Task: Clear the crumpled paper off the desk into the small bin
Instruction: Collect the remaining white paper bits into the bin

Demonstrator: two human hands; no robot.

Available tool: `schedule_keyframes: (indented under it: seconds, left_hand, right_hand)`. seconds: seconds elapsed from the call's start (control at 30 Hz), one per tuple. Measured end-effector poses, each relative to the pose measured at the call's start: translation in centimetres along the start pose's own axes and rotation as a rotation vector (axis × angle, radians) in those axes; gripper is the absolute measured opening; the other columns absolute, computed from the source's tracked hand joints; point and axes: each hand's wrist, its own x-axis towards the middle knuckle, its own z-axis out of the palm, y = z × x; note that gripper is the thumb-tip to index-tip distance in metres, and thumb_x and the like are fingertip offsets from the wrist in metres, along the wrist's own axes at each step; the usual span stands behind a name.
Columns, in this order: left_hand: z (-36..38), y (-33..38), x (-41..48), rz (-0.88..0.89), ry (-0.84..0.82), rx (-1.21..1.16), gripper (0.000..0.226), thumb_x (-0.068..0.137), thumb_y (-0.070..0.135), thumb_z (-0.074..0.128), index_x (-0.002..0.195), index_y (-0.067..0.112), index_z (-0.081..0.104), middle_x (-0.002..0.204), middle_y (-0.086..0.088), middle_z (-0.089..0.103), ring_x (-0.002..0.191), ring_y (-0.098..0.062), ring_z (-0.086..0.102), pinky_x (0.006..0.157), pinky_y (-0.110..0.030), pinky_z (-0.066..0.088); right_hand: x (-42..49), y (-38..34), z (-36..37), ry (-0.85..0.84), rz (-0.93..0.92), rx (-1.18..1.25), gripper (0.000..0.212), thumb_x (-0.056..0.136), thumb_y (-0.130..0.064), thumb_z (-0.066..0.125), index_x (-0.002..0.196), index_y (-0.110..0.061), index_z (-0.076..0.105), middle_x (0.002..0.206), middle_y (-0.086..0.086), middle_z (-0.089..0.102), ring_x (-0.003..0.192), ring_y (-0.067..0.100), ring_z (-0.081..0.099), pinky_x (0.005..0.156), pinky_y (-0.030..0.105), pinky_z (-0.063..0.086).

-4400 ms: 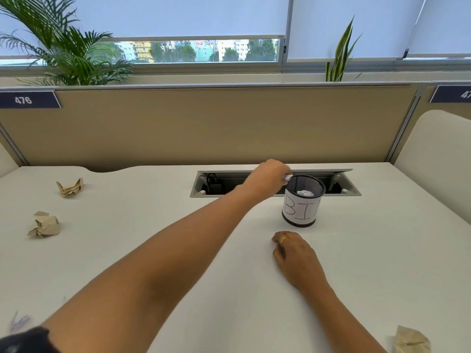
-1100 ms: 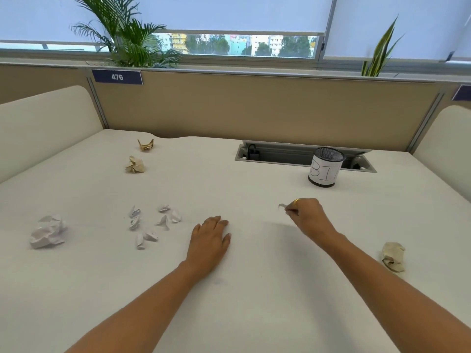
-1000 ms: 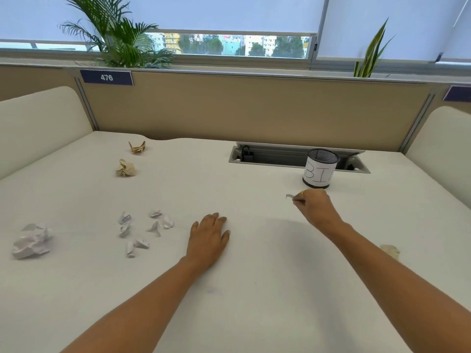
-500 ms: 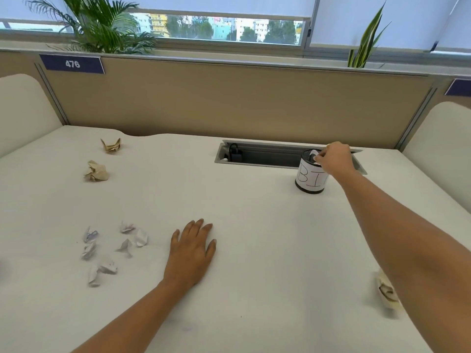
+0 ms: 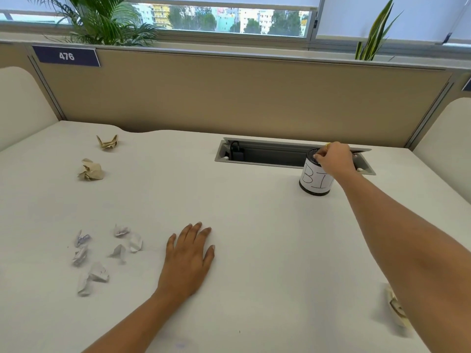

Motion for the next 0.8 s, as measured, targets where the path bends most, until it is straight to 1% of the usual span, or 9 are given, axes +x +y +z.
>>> schedule_keyframes:
  seconds: [0.1, 0.2, 0.3, 0.37, 0.47, 0.6, 0.7, 0.77, 0.8]
  left_hand:
    - [0.0, 0.0, -0.1, -0.003, 0.004, -0.002, 0.047, 0.098, 0.038, 0.036, 0.143, 0.026, 0.033, 0.154, 0.005, 0.027, 0.144, -0.009, 0.019, 0.119, -0.038, 0.011]
    - [-0.1, 0.0, -0.2, -0.008, 0.001, 0.025, 0.047, 0.098, 0.040, 0.032, 0.143, 0.028, 0.030, 0.155, 0.007, 0.024, 0.144, -0.008, 0.016, 0.119, -0.037, 0.009]
    - [-0.3, 0.1, -0.2, -0.004, -0.015, 0.020, 0.046, 0.098, 0.040, 0.030, 0.143, 0.028, 0.029, 0.155, 0.008, 0.023, 0.145, -0.007, 0.015, 0.119, -0.035, 0.008]
    - [-0.5, 0.0, -0.5, 0.000, -0.023, 0.009, 0.046, 0.098, 0.040, 0.031, 0.142, 0.028, 0.031, 0.155, 0.008, 0.024, 0.144, -0.006, 0.016, 0.119, -0.033, 0.008]
    - [-0.9, -0.3, -1.3, 0.002, -0.020, -0.007, 0.045, 0.097, 0.040, 0.032, 0.141, 0.029, 0.033, 0.154, 0.009, 0.026, 0.144, -0.005, 0.018, 0.119, -0.029, 0.010]
    - [-1.7, -1.5, -3.5, 0.022, 0.008, -0.013, 0.045, 0.097, 0.040, 0.035, 0.140, 0.029, 0.036, 0.153, 0.011, 0.029, 0.142, -0.004, 0.022, 0.118, -0.028, 0.013]
    - [-2.8, -2.9, -5.6, 0.047, 0.038, 0.029, 0.041, 0.093, 0.035, 0.048, 0.132, 0.022, 0.051, 0.144, 0.003, 0.046, 0.136, -0.013, 0.039, 0.114, -0.036, 0.027]
    - [-3.7, -4.1, -7.0, 0.047, 0.101, 0.065, 0.035, 0.087, 0.031, 0.058, 0.120, 0.017, 0.062, 0.130, -0.002, 0.061, 0.123, -0.018, 0.055, 0.103, -0.041, 0.042]
    - [-4.1, -4.8, -7.6, 0.046, 0.137, 0.091, 0.033, 0.085, 0.031, 0.058, 0.113, 0.016, 0.067, 0.123, -0.003, 0.066, 0.115, -0.019, 0.062, 0.096, -0.041, 0.049]
  right_hand:
    - [-0.7, -0.3, 0.4, 0.070, -0.047, 0.066, 0.020, 0.088, -0.009, 0.055, 0.094, 0.003, 0.071, 0.094, 0.025, 0.070, 0.090, 0.038, 0.062, 0.076, 0.033, 0.047]
    - [-2.0, -1.4, 0.9, 0.139, -0.108, 0.152, 0.021, 0.088, -0.012, 0.056, 0.094, 0.002, 0.070, 0.092, 0.023, 0.072, 0.088, 0.035, 0.065, 0.077, 0.030, 0.047]
    - [-4.0, -3.3, 1.5, 0.130, -0.212, 0.196, 0.020, 0.087, -0.013, 0.057, 0.092, 0.000, 0.071, 0.091, 0.020, 0.074, 0.086, 0.032, 0.067, 0.079, 0.031, 0.049]
    - [-5.8, -4.6, 2.3, 0.058, -0.269, 0.204, 0.018, 0.087, -0.015, 0.058, 0.092, -0.002, 0.071, 0.092, 0.016, 0.074, 0.087, 0.029, 0.068, 0.080, 0.028, 0.049]
    - [-8.7, -6.6, 4.2, -0.118, -0.342, 0.181, 0.017, 0.088, -0.018, 0.058, 0.093, -0.007, 0.071, 0.095, 0.011, 0.074, 0.090, 0.024, 0.067, 0.081, 0.031, 0.050]
    - [-12.8, -9.3, 6.9, -0.318, -0.433, 0.161, 0.019, 0.088, -0.020, 0.057, 0.097, -0.010, 0.071, 0.099, 0.008, 0.073, 0.092, 0.022, 0.065, 0.082, 0.029, 0.049]
    - [-15.8, -11.1, 8.7, -0.449, -0.506, 0.142, 0.019, 0.089, -0.021, 0.055, 0.099, -0.013, 0.070, 0.104, 0.003, 0.071, 0.098, 0.020, 0.063, 0.084, 0.031, 0.049]
    - [-17.7, -12.3, 9.8, -0.529, -0.555, 0.130, 0.020, 0.090, -0.023, 0.055, 0.105, -0.016, 0.066, 0.113, 0.001, 0.067, 0.105, 0.018, 0.059, 0.086, 0.028, 0.044]
    - [-18.5, -13.0, 10.3, -0.570, -0.587, 0.117, 0.023, 0.090, -0.023, 0.054, 0.110, -0.017, 0.063, 0.118, 0.001, 0.063, 0.110, 0.018, 0.056, 0.090, 0.029, 0.043]
